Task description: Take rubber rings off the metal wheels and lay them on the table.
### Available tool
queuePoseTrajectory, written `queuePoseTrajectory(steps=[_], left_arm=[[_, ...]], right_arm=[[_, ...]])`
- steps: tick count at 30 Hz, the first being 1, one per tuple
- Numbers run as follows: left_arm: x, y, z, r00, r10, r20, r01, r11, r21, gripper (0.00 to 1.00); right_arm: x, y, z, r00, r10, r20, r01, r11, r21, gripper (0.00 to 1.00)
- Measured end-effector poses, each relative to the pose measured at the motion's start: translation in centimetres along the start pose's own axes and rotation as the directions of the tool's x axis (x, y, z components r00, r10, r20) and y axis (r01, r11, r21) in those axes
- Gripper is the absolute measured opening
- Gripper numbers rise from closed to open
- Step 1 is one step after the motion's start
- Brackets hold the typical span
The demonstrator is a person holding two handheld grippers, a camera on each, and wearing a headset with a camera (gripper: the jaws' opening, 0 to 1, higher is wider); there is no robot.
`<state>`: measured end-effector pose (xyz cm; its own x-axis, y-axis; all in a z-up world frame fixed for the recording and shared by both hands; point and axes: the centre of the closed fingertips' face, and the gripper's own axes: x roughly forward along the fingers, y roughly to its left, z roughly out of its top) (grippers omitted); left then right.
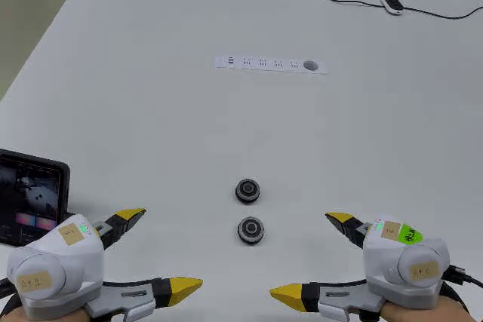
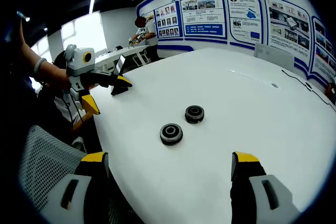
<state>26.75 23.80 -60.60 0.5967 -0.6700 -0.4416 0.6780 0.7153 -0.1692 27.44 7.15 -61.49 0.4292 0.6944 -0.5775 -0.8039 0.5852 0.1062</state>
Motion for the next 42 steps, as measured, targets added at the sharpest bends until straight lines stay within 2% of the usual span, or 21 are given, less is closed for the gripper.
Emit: queuePoseTrajectory(steps=[21, 38, 42], left_arm=[[1.9, -0.6, 0.3, 0.9985, -0.045, -0.030, 0.046, 0.999, 0.026, 0.82], [3.6, -1.5, 0.9, 0.9944, -0.091, -0.054, 0.094, 0.994, 0.062, 0.65], [4.2, -1.7, 0.9, 0.9926, -0.101, -0.068, 0.105, 0.992, 0.068, 0.64]], right_arm=[[1.6, 0.7, 0.1, 0.9988, 0.043, -0.023, -0.043, 0.999, 0.028, 0.94], [2.5, 1.3, 0.1, 0.9967, 0.081, -0.006, -0.080, 0.991, 0.110, 0.89], [2.9, 1.6, 0.0, 0.9955, 0.094, -0.013, -0.092, 0.989, 0.117, 0.87]])
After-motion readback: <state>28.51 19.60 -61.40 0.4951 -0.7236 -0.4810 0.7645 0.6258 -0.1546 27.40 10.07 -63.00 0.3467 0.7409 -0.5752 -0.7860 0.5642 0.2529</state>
